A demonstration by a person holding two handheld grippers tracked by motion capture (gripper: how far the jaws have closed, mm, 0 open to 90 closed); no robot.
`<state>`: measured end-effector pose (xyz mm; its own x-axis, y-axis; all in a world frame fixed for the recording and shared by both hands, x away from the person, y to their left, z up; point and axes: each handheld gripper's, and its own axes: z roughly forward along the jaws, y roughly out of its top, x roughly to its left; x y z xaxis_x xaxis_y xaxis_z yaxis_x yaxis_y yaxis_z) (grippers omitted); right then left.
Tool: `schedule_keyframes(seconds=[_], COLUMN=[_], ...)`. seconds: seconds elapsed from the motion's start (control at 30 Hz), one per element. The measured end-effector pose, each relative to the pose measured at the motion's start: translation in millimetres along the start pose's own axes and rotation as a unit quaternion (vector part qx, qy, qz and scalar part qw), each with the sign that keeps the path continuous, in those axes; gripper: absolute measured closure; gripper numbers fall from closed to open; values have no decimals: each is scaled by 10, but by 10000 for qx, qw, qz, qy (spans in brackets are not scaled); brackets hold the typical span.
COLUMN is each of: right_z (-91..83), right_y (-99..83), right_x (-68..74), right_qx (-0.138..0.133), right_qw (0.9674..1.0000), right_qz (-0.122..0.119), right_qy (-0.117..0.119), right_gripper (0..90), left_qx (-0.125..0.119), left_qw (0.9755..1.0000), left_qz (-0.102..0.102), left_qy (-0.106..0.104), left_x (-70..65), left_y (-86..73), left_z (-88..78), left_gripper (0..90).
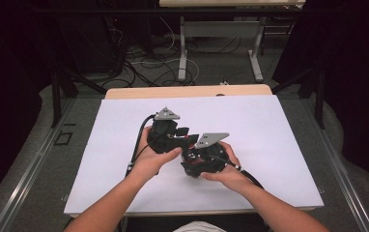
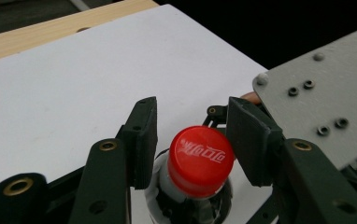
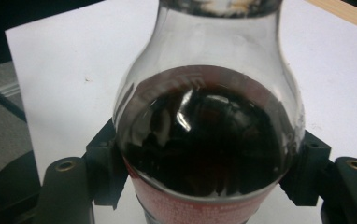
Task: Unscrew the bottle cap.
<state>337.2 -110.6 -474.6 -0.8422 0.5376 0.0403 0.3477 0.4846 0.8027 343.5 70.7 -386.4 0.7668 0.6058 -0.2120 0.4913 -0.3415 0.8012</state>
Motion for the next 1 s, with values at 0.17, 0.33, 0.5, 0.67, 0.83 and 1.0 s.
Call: schedule_keyframes(seconds=[0.17, 0.33, 0.5, 0.67, 0.83, 1.0], right_z=[-10, -14, -5, -5, 3, 12], right_y=[-8, -7, -5, -3, -5, -10], right_x=[2, 19, 39, 49, 41, 37], right_qx=[-31, 41, -28, 0, 16, 30], right_qw=[9998, 9994, 9994, 9992, 9994, 9996], right_qz=[-2, -39, -101, -138, -142, -137], right_qy=[197, 328, 332, 362, 328, 250], right_gripper=[300, 299, 300, 300, 300, 300], left_qx=[-135, -118, 107, 103, 113, 108], left_qw=[9984, 9956, 9933, 9930, 9939, 9974], left_qz=[380, 555, 822, 771, 680, 502], left_qy=[-407, -744, -805, -890, -856, -504], left_x=[76, 123, 154, 200, 149, 51], left_y=[-29, -59, -76, -75, -65, -38], left_z=[-91, -139, -105, -55, 5, 50], left_gripper=[478, 452, 451, 462, 542, 610])
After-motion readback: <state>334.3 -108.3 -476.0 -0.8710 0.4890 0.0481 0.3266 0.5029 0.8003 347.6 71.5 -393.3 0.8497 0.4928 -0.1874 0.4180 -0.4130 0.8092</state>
